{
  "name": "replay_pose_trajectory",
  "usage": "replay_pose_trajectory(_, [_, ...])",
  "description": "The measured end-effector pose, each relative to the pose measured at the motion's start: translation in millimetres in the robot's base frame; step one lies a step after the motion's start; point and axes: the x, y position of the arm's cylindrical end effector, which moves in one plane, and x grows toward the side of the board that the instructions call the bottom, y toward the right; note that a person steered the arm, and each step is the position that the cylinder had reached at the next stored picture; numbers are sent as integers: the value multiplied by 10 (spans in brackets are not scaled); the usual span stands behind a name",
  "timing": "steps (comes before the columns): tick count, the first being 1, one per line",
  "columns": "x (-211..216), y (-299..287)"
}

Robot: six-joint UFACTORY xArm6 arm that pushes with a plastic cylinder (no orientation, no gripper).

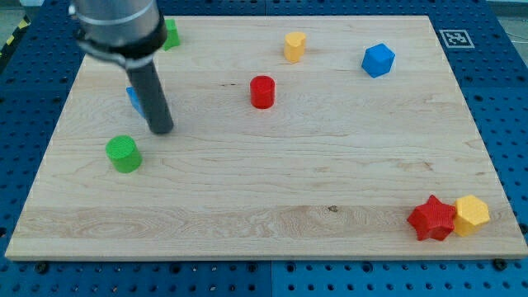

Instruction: Move the red circle vertically above the red star

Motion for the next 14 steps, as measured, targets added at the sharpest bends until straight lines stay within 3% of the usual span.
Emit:
replay_pose_trajectory(1, [-383,261])
replay_pose_trajectory(2, [-447,777])
replay_pose_trajectory(4, [58,2570])
replay_pose_trajectory(5, [107,2586])
replay_pose_trajectory(6, [-30,1975])
replay_pose_trajectory(7, [-511,1939])
replay_pose_trajectory(8, [-542,2475])
replay_pose_trajectory(10, [107,3560])
replay_pose_trajectory(11, [-189,3156])
replay_pose_trajectory(12, [-185,2619])
replay_pose_trajectory(13, [174,2750])
replay_pose_trajectory(14, [646,3255])
